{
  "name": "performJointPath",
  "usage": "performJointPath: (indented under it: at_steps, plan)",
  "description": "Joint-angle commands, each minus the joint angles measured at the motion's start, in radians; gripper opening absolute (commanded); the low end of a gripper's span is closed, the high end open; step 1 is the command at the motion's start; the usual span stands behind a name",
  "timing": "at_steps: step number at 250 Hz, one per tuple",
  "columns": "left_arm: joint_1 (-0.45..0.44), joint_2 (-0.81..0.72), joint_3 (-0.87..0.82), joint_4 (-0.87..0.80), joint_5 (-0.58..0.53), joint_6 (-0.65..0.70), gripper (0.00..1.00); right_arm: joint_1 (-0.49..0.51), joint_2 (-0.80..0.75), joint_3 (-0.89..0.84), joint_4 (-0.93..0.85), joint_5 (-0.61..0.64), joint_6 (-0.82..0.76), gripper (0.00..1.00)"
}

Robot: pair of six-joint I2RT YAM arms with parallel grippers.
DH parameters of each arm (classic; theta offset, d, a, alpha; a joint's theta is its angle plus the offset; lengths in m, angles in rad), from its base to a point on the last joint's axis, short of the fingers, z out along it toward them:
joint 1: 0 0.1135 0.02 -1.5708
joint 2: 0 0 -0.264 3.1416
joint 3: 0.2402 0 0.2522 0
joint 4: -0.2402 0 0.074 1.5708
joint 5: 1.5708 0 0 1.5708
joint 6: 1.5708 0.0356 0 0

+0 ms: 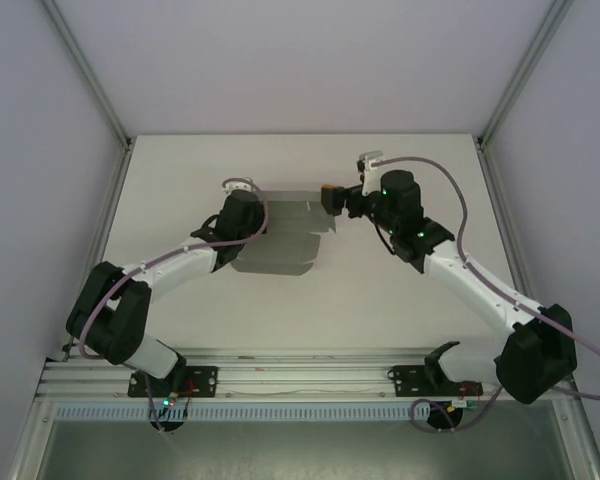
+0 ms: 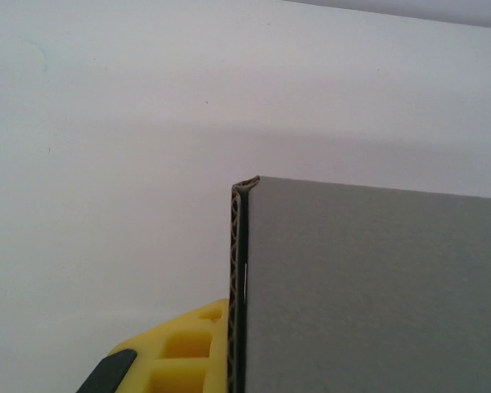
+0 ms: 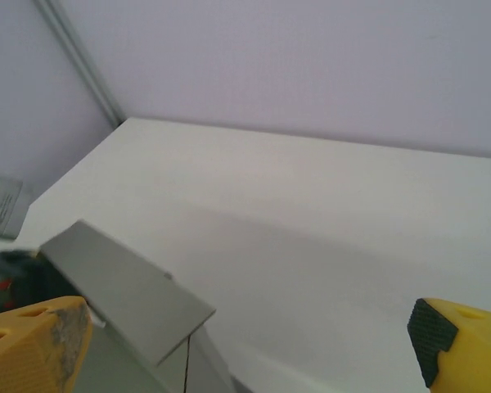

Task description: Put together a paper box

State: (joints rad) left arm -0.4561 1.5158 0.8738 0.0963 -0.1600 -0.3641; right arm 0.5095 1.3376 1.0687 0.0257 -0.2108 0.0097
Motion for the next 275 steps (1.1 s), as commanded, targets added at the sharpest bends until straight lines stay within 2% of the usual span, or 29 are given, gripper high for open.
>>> performJointPath:
  at_steps: [1,14,36,56,76,102,133,161,178,204,240,261,275]
  plan:
    - [0.004,0.002,-0.007,0.031,0.000,0.014,0.00,-0.005,0.083,0.075,-0.100,0.066,0.031,1.00]
    - [0.005,0.003,-0.002,0.018,-0.015,0.001,0.00,-0.004,0.107,0.091,-0.124,0.023,0.009,1.00]
    - [0.019,0.010,0.022,-0.016,0.013,-0.005,0.00,-0.004,0.102,0.043,-0.068,-0.153,-0.063,1.00]
    - [0.053,0.014,0.016,0.006,0.112,-0.002,0.00,-0.010,0.083,0.001,-0.021,-0.269,-0.096,1.00]
    - [0.101,0.016,0.010,0.030,0.243,0.000,0.00,-0.025,0.085,0.010,-0.056,-0.367,-0.104,1.00]
    - [0.122,0.005,-0.005,0.072,0.345,0.039,0.00,-0.029,0.108,0.018,-0.094,-0.470,-0.140,0.98]
    - [0.142,0.006,-0.023,0.121,0.439,0.051,0.00,-0.036,0.137,0.043,-0.118,-0.508,-0.139,0.83]
    - [0.173,0.035,-0.013,0.130,0.533,0.027,0.00,-0.048,0.136,0.040,-0.104,-0.585,-0.139,0.61]
    - [0.178,0.042,-0.040,0.198,0.586,0.039,0.00,-0.062,0.132,0.040,-0.108,-0.637,-0.137,0.42]
    - [0.185,0.051,-0.055,0.254,0.640,0.053,0.00,-0.084,0.126,0.030,-0.096,-0.745,-0.116,0.25]
    - [0.188,0.058,-0.054,0.285,0.676,0.072,0.00,-0.092,0.123,0.019,-0.063,-0.919,-0.096,0.12]
    - [0.191,0.061,-0.061,0.327,0.700,0.074,0.00,-0.095,0.143,0.008,0.048,-1.077,-0.005,0.06]
    - [0.189,0.061,-0.067,0.375,0.740,0.073,0.00,-0.097,0.165,0.012,0.095,-1.118,0.061,0.02]
